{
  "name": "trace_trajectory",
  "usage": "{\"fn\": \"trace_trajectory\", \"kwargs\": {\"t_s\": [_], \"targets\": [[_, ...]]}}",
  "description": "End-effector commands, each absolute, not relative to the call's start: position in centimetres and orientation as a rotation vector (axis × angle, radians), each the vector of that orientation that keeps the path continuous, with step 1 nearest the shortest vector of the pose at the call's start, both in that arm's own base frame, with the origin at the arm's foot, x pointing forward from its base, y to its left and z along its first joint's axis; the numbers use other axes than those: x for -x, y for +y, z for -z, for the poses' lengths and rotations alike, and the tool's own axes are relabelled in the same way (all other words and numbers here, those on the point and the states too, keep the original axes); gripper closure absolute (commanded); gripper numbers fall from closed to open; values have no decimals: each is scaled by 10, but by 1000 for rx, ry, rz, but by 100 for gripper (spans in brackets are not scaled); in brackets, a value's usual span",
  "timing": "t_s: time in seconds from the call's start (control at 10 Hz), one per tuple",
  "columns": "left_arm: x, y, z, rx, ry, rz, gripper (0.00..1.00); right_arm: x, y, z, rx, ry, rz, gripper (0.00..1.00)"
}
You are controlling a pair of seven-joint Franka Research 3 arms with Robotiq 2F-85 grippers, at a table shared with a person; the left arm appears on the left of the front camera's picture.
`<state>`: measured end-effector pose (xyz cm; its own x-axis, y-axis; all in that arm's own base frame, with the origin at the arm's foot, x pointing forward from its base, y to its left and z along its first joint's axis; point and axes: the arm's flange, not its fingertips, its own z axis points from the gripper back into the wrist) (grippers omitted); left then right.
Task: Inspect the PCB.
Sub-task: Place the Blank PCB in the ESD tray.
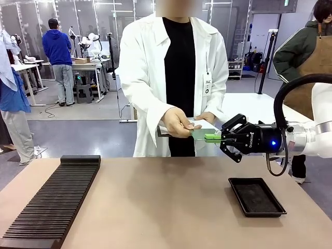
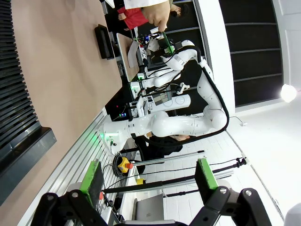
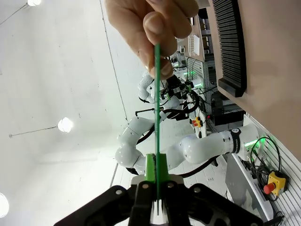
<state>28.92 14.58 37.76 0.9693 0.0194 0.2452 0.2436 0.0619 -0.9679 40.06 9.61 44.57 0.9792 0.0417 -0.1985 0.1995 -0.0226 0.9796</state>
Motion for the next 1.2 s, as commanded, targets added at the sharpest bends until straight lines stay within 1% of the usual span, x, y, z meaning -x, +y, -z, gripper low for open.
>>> {"fn": "trace_trajectory", "kwargs": {"t_s": [0.0, 1.1], "targets": [[-288, 146, -382, 1492, -213, 165, 0, -400, 97, -447, -1593, 186, 122, 100], [-288, 146, -382, 1492, -213, 165, 0, -400, 97, -447, -1593, 186, 122, 100]]}}
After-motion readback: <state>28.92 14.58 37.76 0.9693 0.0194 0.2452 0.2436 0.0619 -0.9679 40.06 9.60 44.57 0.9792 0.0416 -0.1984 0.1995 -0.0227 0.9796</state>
